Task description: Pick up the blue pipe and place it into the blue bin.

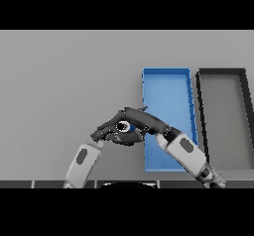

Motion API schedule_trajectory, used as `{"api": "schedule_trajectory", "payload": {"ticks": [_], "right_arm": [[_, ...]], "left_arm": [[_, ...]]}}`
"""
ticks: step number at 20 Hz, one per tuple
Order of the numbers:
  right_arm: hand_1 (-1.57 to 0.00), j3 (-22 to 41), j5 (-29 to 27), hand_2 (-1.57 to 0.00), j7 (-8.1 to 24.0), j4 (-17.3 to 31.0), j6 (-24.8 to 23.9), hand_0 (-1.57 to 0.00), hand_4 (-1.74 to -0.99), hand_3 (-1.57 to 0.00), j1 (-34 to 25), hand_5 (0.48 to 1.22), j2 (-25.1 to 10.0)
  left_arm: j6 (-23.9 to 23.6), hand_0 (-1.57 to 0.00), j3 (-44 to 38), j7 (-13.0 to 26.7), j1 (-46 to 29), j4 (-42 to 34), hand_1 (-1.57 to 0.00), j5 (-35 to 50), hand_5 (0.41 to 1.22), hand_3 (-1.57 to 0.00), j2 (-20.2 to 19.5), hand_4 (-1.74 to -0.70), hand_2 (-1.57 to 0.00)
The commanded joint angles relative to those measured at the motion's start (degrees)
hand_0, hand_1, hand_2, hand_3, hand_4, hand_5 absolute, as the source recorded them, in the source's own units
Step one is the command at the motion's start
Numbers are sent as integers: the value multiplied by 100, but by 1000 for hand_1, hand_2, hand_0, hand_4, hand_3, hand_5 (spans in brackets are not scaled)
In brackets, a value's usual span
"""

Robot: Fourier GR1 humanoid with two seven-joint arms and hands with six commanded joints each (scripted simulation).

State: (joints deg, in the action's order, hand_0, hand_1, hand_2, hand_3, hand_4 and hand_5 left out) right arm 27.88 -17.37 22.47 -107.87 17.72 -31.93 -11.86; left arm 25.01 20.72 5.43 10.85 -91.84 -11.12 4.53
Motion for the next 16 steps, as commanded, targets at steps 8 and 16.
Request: {"api": "schedule_trajectory", "payload": {"ticks": [8,16], "right_arm": [[-1571,-646,-1375,-1571,709,-38,-611,-1571,-1741,-1571,-750,1221,58],[-1571,-1892,-2358,-1571,521,691,-1261,-1571,-1741,-1571,-2539,1221,-735]], "left_arm": [[-105,-12,53,-109,-23,174,-11,-223,464,-10,-38,-909,-11],[-6,-1,-24,143,-52,85,-1,-95,432,-1,-97,-902,-1]]}}
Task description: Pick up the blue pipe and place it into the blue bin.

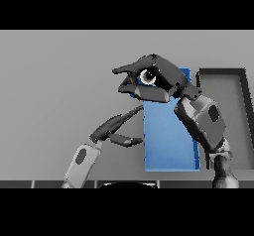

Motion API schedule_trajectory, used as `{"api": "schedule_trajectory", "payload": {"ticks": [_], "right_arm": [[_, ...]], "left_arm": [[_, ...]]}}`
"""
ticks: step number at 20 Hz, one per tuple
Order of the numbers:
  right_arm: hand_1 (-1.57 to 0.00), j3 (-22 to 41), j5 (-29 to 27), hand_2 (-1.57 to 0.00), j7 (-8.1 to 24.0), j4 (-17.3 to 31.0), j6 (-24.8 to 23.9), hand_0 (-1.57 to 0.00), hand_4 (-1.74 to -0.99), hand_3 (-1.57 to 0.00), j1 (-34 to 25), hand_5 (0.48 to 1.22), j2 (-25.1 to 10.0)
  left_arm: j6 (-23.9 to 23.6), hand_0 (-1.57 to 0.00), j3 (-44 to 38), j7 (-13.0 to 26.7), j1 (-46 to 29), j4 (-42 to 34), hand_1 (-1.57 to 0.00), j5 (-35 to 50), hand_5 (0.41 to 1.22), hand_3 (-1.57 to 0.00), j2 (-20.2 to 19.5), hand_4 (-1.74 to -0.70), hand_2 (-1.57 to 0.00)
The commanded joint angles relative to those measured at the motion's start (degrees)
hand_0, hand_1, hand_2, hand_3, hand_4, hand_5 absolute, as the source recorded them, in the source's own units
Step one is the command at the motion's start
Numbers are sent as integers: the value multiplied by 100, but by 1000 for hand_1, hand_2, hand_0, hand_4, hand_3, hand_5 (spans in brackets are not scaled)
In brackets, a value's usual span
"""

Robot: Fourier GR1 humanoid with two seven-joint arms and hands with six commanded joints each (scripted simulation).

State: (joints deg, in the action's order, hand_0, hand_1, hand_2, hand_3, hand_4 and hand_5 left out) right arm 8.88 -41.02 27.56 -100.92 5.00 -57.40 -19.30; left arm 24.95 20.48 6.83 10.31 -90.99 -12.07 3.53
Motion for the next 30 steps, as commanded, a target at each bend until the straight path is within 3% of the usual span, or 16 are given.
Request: {"api": "schedule_trajectory", "payload": {"ticks": [1,6,9,16,23,25,26,27,30], "right_arm": [[-1571,-134,107,-1571,3,266,-45,-1571,-1741,-1571,-130,1221,-172],[-1571,-534,398,-1571,-46,1291,-35,-1571,-1741,-1571,-250,1221,-722],[-1571,-686,519,-1571,-136,1582,98,-1571,-1741,-1571,230,1221,-1049],[-1571,-709,540,-1571,142,1162,-178,-1571,-1741,-1571,1830,1221,-1341],[-1571,-288,912,-1571,737,332,-1193,-1571,-1741,-1571,3330,1221,-1516],[-1571,61,866,-1571,737,354,-1709,-1571,-1741,-1521,3547,1221,-1748],[-1571,267,791,-1571,737,368,-1901,-1571,-1741,-1255,3606,1221,-1913],[-1571,516,712,-1571,736,404,-2070,-1571,-1741,-1127,3651,1221,-2135],[-1548,1010,832,-1571,651,587,-2524,-1571,-1741,-847,3532,1221,-2304]], "left_arm": [[-3,-1,2,78,-3,-83,-1,21,430,0,10,-898,-1],[4,0,27,-6,2,-89,0,-25,412,1,-24,-886,0],[-67,1,48,-42,-5,-11,1,-156,413,1,-53,-874,1],[7,1,51,-101,-70,-55,1,-71,422,1,-82,-875,1],[-49,1,147,-15,-226,-203,1,-97,425,1,-26,-884,1],[-23,1,91,-43,-178,-152,1,-72,422,1,-72,-888,1],[-30,1,138,-89,-230,-165,1,-100,420,1,-66,-887,1],[-55,1,158,-95,-218,-202,1,-130,420,1,-57,-886,1],[-23,1,116,-82,-193,-192,1,-100,421,1,-104,-883,1]]}}
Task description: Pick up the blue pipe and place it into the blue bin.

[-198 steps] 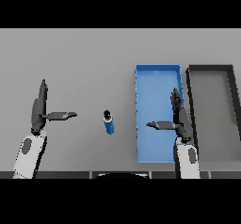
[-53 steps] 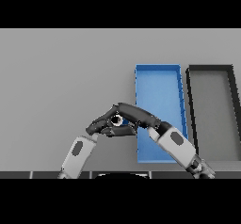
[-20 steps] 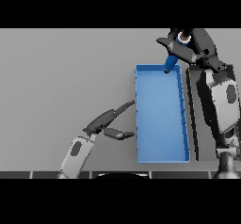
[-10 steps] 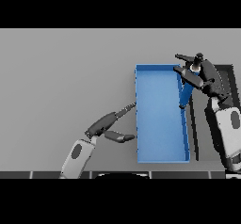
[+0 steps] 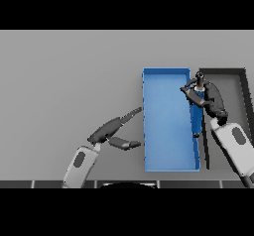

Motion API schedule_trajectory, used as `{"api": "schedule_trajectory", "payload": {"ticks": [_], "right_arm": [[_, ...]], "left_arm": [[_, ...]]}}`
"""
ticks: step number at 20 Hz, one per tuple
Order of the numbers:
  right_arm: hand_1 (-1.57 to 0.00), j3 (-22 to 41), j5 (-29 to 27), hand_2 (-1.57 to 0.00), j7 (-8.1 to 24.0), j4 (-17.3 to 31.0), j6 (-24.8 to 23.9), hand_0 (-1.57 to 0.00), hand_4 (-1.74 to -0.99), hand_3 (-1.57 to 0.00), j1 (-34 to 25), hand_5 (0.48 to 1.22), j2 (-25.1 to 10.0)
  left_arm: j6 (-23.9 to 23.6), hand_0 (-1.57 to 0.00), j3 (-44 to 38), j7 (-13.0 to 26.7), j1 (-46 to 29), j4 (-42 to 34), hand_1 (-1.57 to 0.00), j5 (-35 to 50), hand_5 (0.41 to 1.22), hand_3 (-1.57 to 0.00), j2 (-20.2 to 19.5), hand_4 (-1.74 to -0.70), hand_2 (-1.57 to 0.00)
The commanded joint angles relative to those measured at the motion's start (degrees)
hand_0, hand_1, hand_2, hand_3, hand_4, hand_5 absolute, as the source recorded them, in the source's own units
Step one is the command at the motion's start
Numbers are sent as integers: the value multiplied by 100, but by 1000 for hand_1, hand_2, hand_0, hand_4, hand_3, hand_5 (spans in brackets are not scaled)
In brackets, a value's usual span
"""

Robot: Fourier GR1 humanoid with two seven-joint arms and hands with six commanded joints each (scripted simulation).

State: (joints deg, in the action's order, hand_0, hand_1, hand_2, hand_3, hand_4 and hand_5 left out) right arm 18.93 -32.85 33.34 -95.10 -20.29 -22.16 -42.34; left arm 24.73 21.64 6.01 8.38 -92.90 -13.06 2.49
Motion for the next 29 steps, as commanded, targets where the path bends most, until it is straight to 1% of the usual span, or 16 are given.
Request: {"api": "schedule_trajectory", "payload": {"ticks": [1,2,3,4,5,6,7,9,11,13,16,19,22,24,26,29], "right_arm": [[-1336,143,-3,-1339,-70,96,-110,-1465,-1678,-788,-24,1221,-38],[-1069,322,-22,-1071,-45,231,-198,-1172,-1592,-630,-163,1221,-121],[-855,504,-31,-856,-76,312,-231,-937,-1503,-504,-234,1221,-224],[-684,605,-85,-685,46,399,-160,-750,-1413,-403,-320,1221,-348],[-547,795,-134,-548,48,461,56,-599,-1337,-322,-423,1221,-472],[-437,1018,-154,-438,30,474,185,-479,-1275,-258,-521,1186,-569],[-350,1234,-162,-350,-7,497,328,-383,-1219,-206,-618,1137,-689],[-223,1701,-303,-224,161,671,535,-245,-1142,-131,-745,1030,-961],[-143,2078,-522,-143,161,875,621,-156,-1083,-84,-834,934,-1158],[-91,2340,-657,-91,161,925,602,-100,-1071,-53,-932,868,-1255],[-46,2988,-879,-46,160,957,604,-51,-1051,-27,-1244,787,-1554],[-23,3439,-1068,-23,161,990,485,-25,-1036,-13,-1565,713,-1657],[-11,3608,-1143,-11,160,987,416,-13,-1022,-6,-1676,672,-1694],[-7,3639,-1179,-7,159,948,465,-8,-1022,-4,-1706,665,-1703],[-5,3687,-1203,-5,160,1044,484,-6,-1022,-3,-1794,658,-1678],[-5,3721,-1256,-5,155,987,497,-6,-1022,-3,-1809,643,-1704]], "left_arm": [[-3,1,51,-41,-72,-42,1,-35,421,1,-13,-882,1],[-16,1,39,44,-14,-47,1,-19,422,1,32,-881,1],[-33,1,11,20,10,-23,1,-22,422,1,21,-878,1],[-39,1,21,9,-40,1,1,-37,425,1,11,-878,1],[-41,1,52,73,-33,-41,1,-39,427,1,44,-878,1],[-18,1,38,10,-68,-71,1,-21,428,1,-10,-878,1],[-24,1,55,27,-71,-64,1,-12,430,1,27,-879,1],[-34,1,56,99,-75,-102,1,11,429,1,52,-884,1],[-27,1,76,101,-114,-112,1,6,428,1,51,-886,1],[-30,1,51,96,-100,-129,1,16,426,1,29,-885,1],[-34,1,69,89,-112,-117,1,-4,428,1,35,-885,1],[-73,1,23,68,-26,-30,1,-41,429,1,27,-887,1],[-49,1,39,33,-80,-74,1,-27,431,1,0,-887,1],[-78,1,41,105,-24,-7,1,-51,431,1,56,-886,1],[-88,1,45,80,-45,-34,1,-62,431,1,42,-885,1],[-59,1,74,-14,-99,-63,1,-59,431,1,14,-885,1]]}}
